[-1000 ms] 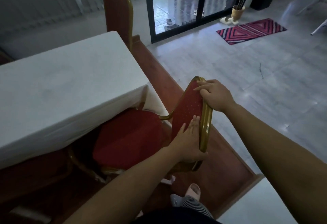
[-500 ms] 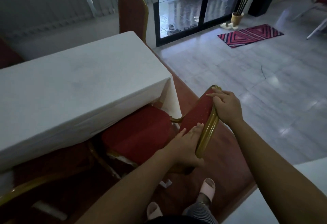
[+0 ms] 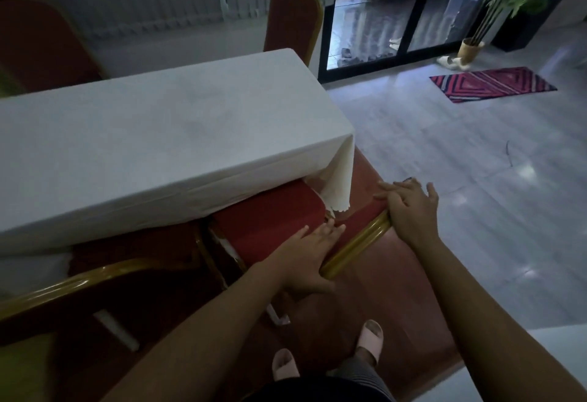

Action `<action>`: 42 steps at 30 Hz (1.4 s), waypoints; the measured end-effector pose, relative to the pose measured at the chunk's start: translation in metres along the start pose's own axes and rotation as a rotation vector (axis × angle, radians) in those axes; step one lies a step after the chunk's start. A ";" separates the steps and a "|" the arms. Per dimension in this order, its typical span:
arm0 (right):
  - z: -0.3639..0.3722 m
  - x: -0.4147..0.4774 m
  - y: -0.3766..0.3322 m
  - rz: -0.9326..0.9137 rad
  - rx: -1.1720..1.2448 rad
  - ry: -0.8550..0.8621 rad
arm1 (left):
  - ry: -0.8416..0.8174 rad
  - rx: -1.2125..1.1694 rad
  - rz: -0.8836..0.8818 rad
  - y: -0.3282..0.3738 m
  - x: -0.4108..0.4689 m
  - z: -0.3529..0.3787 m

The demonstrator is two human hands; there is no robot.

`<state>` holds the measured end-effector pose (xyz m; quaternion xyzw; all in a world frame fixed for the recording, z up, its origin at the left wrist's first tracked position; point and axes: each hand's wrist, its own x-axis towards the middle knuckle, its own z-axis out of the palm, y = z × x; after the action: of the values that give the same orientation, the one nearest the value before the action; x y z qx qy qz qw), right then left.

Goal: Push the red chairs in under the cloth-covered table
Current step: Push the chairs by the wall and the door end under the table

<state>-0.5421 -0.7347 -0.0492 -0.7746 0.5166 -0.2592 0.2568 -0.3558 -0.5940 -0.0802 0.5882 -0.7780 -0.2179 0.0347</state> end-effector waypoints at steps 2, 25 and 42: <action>0.009 -0.006 -0.009 -0.029 -0.009 0.032 | 0.031 0.013 -0.010 -0.007 -0.013 -0.004; 0.062 -0.035 -0.029 -0.219 0.003 0.175 | 0.640 0.139 -0.031 -0.028 -0.065 0.007; 0.107 0.010 -0.056 -0.300 0.105 0.232 | 0.752 0.319 -0.281 -0.085 -0.060 -0.006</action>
<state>-0.4299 -0.7116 -0.0892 -0.7935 0.4070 -0.4087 0.1941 -0.2593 -0.5579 -0.0946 0.7250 -0.6473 0.1320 0.1946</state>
